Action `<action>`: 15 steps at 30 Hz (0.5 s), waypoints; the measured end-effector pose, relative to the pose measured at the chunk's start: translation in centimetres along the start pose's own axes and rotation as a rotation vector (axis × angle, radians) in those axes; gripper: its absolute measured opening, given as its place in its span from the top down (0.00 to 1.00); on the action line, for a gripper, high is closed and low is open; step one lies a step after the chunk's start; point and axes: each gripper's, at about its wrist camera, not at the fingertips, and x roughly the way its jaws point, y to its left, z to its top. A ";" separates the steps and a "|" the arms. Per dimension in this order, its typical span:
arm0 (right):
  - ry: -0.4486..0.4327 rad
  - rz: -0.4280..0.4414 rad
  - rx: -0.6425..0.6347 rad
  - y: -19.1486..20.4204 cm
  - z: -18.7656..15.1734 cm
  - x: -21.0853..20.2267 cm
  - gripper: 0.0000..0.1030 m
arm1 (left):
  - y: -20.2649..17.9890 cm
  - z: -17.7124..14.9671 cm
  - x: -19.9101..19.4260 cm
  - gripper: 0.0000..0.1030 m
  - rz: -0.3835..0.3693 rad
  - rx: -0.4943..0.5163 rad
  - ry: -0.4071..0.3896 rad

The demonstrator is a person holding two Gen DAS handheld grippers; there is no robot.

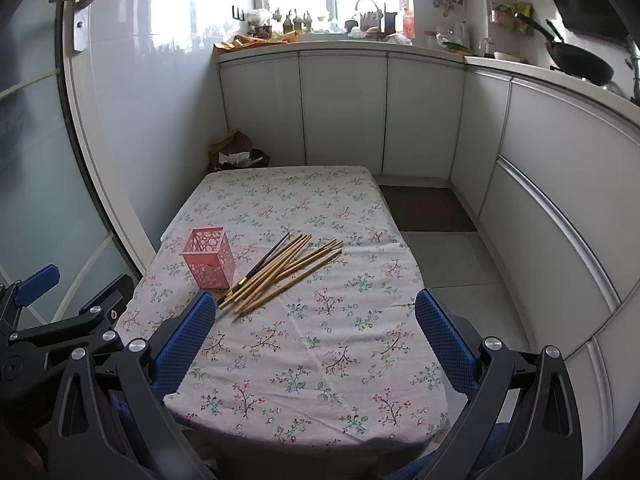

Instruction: Organize utensils

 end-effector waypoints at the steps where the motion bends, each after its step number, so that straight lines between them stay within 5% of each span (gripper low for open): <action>1: 0.003 0.003 0.001 0.0 -0.1 0.1 0.06 | 0.0 0.0 0.0 0.07 -0.002 0.000 0.004; 15: 0.010 0.004 0.003 0.1 -0.2 0.5 0.06 | 0.1 0.0 0.2 0.07 -0.005 -0.006 0.011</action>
